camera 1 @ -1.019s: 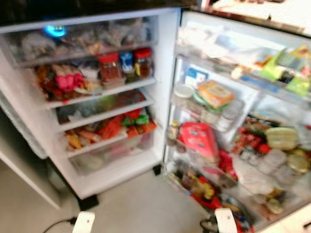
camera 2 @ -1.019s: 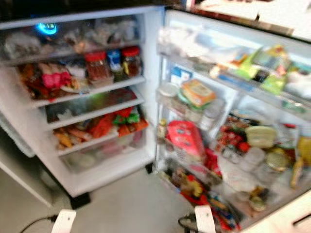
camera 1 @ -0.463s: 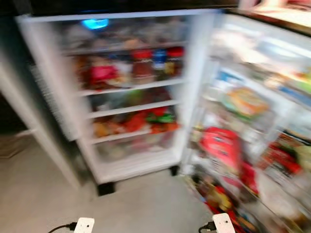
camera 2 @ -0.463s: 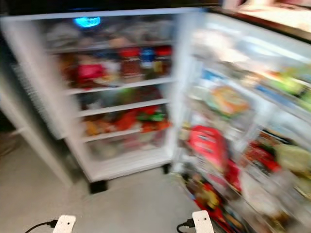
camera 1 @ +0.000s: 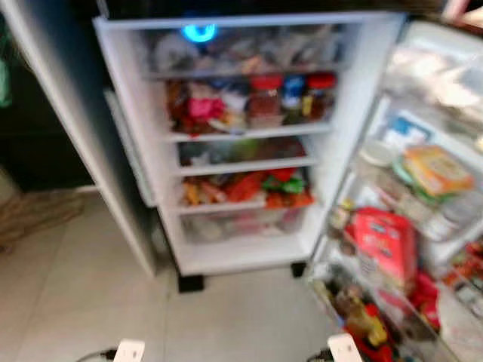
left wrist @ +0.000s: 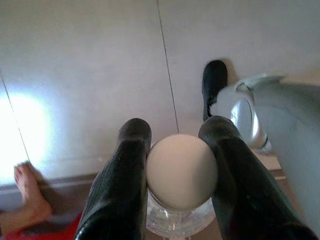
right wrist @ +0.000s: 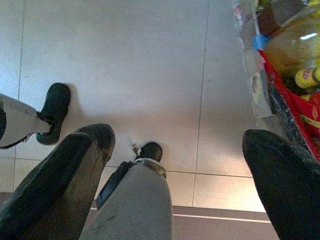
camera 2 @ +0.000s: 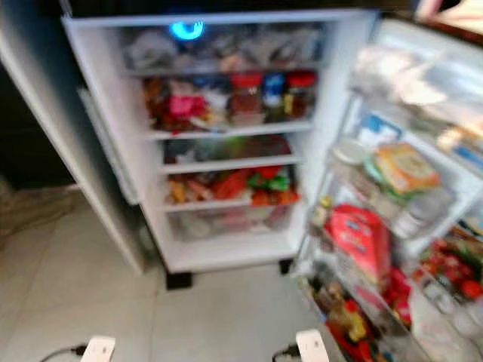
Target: Restocking fridge
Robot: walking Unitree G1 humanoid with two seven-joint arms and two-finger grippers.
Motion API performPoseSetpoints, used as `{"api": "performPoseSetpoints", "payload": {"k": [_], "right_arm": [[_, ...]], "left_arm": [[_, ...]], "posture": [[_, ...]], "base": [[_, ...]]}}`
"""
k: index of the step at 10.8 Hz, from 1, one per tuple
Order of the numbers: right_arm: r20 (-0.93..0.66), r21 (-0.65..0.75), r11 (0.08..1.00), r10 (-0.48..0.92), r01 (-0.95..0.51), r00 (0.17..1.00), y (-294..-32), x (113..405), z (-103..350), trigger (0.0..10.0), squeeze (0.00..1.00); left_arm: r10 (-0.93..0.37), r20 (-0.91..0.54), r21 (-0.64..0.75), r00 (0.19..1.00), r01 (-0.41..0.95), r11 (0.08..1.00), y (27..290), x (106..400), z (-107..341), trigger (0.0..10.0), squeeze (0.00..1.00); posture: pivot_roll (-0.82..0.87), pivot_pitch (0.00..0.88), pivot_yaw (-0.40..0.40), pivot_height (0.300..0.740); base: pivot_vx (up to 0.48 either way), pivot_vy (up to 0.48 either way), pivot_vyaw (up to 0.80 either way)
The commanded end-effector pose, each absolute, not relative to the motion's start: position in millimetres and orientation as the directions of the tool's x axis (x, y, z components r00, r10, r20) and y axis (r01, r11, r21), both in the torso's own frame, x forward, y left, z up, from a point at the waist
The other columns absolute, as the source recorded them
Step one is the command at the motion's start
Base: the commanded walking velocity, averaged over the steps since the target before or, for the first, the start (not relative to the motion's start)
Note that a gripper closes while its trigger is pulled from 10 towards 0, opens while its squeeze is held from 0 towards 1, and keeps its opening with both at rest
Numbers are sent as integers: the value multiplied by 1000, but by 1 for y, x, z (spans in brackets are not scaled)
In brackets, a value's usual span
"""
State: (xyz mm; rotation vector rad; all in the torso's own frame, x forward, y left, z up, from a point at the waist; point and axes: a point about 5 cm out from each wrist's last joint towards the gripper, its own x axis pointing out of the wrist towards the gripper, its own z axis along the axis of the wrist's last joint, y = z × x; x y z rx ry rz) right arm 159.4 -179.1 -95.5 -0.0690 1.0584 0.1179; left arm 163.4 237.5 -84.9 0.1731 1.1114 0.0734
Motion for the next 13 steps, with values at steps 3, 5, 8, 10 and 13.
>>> {"api": "performPoseSetpoints", "payload": {"k": [3, 5, 8, 10, 13], "right_arm": [[-870, 7, 994, 62, -113, 489, -178, 158, -96, 10000, 0], [-872, 6, 993, 61, -114, 486, -178, 157, -96, 10000, 0], [-874, 1, 992, 64, -130, 482, -178, 155, -97, 10000, 0], [-875, 9, 991, 74, -136, 479, -177, 155, -97, 10000, 0], [-879, 6, 989, 75, -147, 472, -177, 154, -98, 10000, 0]], "left_arm": [[115, -885, 157, 450, 57, 986, 239, 162, -85, 10000, 0], [115, -883, 166, 455, 73, 983, 239, 163, -84, 10000, 0], [115, -886, 167, 449, 78, 983, 240, 161, -85, 10000, 0], [116, -887, 170, 447, 83, 982, 240, 160, -85, 10000, 0], [113, -889, 168, 444, 86, 982, 241, 159, -85, 10000, 0]], "posture": [[-8, 47, -33, 740], [-6, 49, -35, 740], [2, 36, -25, 740], [5, 33, -26, 740], [11, 30, -28, 740]], "base": [[0, 0, 0], [300, 0, 0], [316, 0, 513], [324, 0, 653], [305, 0, 0]]}}
